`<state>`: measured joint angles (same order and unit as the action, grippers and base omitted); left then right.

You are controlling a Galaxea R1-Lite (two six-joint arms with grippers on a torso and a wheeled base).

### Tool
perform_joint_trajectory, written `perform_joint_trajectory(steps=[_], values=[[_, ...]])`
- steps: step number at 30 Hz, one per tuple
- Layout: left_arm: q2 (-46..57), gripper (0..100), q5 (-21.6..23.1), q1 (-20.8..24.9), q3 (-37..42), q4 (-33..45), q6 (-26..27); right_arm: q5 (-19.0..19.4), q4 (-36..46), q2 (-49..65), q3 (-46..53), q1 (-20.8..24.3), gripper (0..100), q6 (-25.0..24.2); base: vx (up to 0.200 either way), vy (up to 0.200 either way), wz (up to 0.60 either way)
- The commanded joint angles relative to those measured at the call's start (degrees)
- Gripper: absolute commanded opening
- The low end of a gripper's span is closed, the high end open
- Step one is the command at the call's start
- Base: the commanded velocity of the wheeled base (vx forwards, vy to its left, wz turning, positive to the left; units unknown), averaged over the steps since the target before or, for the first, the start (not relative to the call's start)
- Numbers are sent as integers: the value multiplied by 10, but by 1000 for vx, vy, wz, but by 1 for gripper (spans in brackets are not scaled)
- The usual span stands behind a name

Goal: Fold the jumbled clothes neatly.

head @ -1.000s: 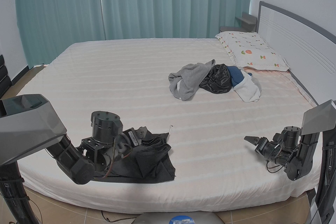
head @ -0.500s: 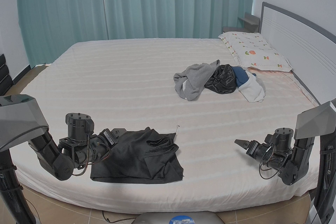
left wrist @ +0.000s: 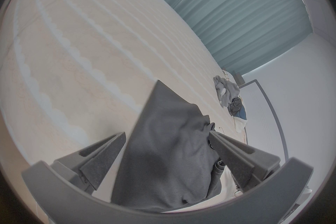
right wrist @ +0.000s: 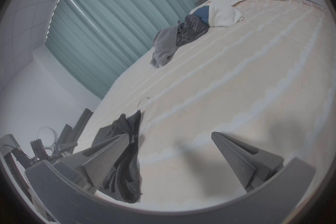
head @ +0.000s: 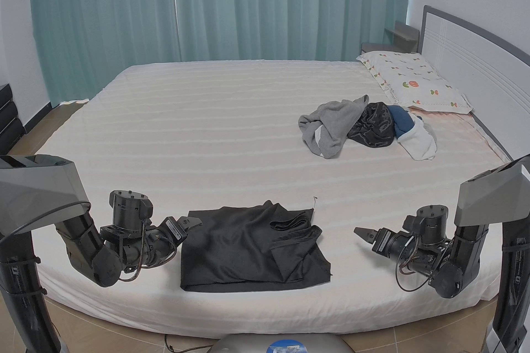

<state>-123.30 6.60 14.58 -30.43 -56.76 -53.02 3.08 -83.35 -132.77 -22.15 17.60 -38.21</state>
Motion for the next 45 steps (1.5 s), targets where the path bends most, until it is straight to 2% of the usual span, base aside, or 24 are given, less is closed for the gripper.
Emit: perform_joint_trajectory(steps=[1, 5, 9, 12, 14, 22, 30, 33, 37, 39, 45], values=[[-11, 100, 21, -5, -3, 0, -17, -33, 42, 12, -25, 51, 100, 10, 0, 200, 0], [-5, 100, 32, -17, 0, -1, -17, -62, 64, 31, -43, 80, 100, 30, 0, 200, 0], [-16, 100, 32, -20, -6, -1, -17, -96, 176, 66, -87, 126, 100, 49, 0, 200, 0], [-18, 100, 32, -20, -7, -1, -17, -142, 224, 64, -120, 153, 100, 50, 0, 0, 0], [-19, 100, 32, -18, -4, -1, -17, -157, 240, 65, -134, 163, 100, 53, 0, 0, 0], [-27, 100, 31, -15, -4, -2, -15, -231, 321, 53, -178, 188, 100, 86, 0, 0, 0], [-28, 100, 30, -14, -3, -2, -13, -297, 363, 34, -171, 183, 100, 125, 0, 0, 0], [-29, 100, 29, -14, -3, -2, -12, -303, 362, 33, -170, 174, 100, 125, 0, 0, 0], [-30, 100, 28, -14, -2, -2, -11, -302, 355, 60, -149, 132, 100, 121, 0, 0, 0], [-31, 100, 28, -14, -2, -2, -11, -298, 355, 67, -141, 125, 100, 121, 0, 0, 0], [-32, 100, 26, -14, -3, -2, -10, -260, 340, 97, -63, 87, 100, 99, 0, 0, 0]])
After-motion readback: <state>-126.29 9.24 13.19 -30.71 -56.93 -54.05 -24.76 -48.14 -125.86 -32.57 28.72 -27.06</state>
